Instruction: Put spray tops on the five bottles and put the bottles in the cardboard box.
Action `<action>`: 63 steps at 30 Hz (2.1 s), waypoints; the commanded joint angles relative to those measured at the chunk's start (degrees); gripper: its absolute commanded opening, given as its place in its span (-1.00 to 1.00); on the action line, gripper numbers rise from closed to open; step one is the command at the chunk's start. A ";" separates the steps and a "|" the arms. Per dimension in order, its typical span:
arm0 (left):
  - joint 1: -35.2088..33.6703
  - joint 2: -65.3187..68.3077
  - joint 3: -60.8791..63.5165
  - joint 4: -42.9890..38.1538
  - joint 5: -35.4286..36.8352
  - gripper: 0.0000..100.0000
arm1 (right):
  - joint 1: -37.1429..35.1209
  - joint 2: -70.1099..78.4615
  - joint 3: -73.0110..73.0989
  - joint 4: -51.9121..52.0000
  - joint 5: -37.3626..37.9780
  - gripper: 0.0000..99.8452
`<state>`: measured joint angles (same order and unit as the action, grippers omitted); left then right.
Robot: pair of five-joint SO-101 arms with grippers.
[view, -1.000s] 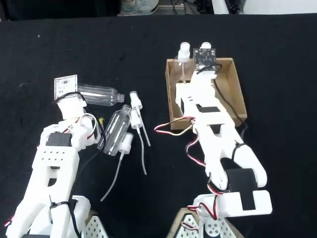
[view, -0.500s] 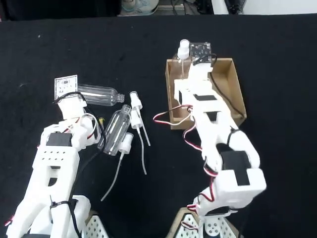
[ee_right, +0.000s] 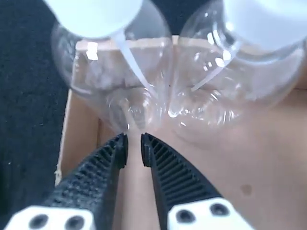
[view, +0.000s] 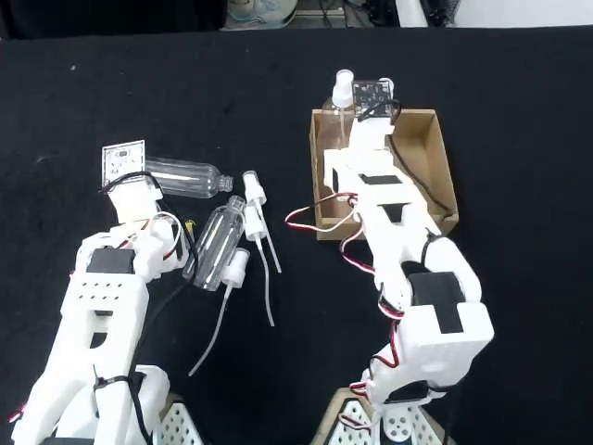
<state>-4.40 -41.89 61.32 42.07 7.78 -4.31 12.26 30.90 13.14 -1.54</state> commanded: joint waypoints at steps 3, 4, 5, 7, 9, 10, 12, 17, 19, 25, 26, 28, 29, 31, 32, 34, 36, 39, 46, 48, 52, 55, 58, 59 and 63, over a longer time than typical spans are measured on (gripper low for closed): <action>0.40 0.00 -0.22 -0.79 0.18 -0.65 | -0.53 -7.60 0.31 0.53 -0.26 -0.96; 0.40 0.00 -0.22 -0.88 0.18 -0.65 | -0.53 -9.80 1.98 0.53 -0.26 -0.96; 0.40 0.00 -0.22 -0.88 0.18 -0.65 | -0.53 -12.18 3.47 0.53 -0.26 -0.95; 0.40 0.00 -0.22 -0.97 0.18 -0.65 | -0.44 -16.84 6.29 0.53 -0.26 -0.95; 0.40 0.00 -0.22 -1.05 0.18 -0.65 | -0.26 -21.23 8.66 1.05 -0.18 -0.95; 0.40 0.00 -0.22 -1.05 0.18 -0.65 | -0.18 -23.16 9.36 2.55 0.00 -0.95; 0.40 0.00 -0.22 -1.05 0.18 -0.65 | -0.18 -26.95 9.54 7.82 0.09 -0.95; 0.40 0.00 -0.22 -1.05 0.18 -0.65 | -0.09 -33.54 5.49 24.18 0.18 -0.95; 0.40 0.00 -0.22 -0.97 0.18 -0.65 | 1.05 -35.03 3.12 29.98 0.26 -0.95; 0.40 0.00 -0.40 -0.70 0.09 -0.65 | 3.43 -37.67 -3.12 45.27 5.27 -0.95; 0.40 0.00 -0.66 -0.70 0.00 -0.65 | 3.43 -38.11 -4.00 47.47 6.77 -0.95; 0.31 0.00 -1.01 -0.70 -0.09 -0.65 | 3.78 -39.43 -6.02 51.25 8.26 -0.95; -0.04 0.00 -1.54 -0.62 -0.09 -0.65 | 4.04 -40.13 -7.08 52.84 8.18 -0.95; -2.07 0.00 -3.47 1.58 -0.09 -0.65 | 4.84 -41.10 -9.10 56.44 8.09 -0.95; -3.30 0.00 -4.97 3.43 -0.09 -0.65 | 4.48 -41.36 -9.63 57.85 7.82 -0.95; -5.85 0.00 -8.22 7.30 -0.09 -0.65 | 1.32 -41.19 -9.98 60.04 5.98 -0.95; -7.96 0.00 -10.86 9.85 -0.09 -0.65 | -3.34 -40.66 -9.98 61.54 4.48 -0.89; -11.47 0.00 -13.93 12.57 -0.53 -0.64 | -11.43 -39.34 -9.98 61.98 1.32 -0.71; -23.78 0.53 -21.05 17.05 -6.15 -0.64 | -26.99 -33.54 -10.07 56.44 -12.04 -0.58; -27.65 0.62 -22.11 18.11 -6.24 -0.64 | -30.33 -31.69 -9.98 53.27 -16.70 -0.58; -34.77 0.70 -22.37 17.93 -11.34 -0.64 | -35.96 -29.49 -10.24 48.44 -23.47 -0.58; -38.64 0.70 -21.85 18.20 -12.57 -0.64 | -39.91 -27.74 -9.89 45.10 -24.35 -0.58; -40.84 0.70 -19.56 17.49 -12.66 -0.64 | -41.93 -25.01 -10.07 41.14 -24.62 -0.58; -40.92 0.70 -18.77 16.79 -12.66 -0.64 | -42.02 -23.87 -10.07 39.56 -24.88 -0.58; -41.01 0.70 -14.90 12.66 -12.66 -0.64 | -40.26 -19.21 -10.33 36.31 -33.67 -0.58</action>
<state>-44.75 -41.19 44.97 58.59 -4.35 -45.27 -8.40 24.48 52.18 -29.58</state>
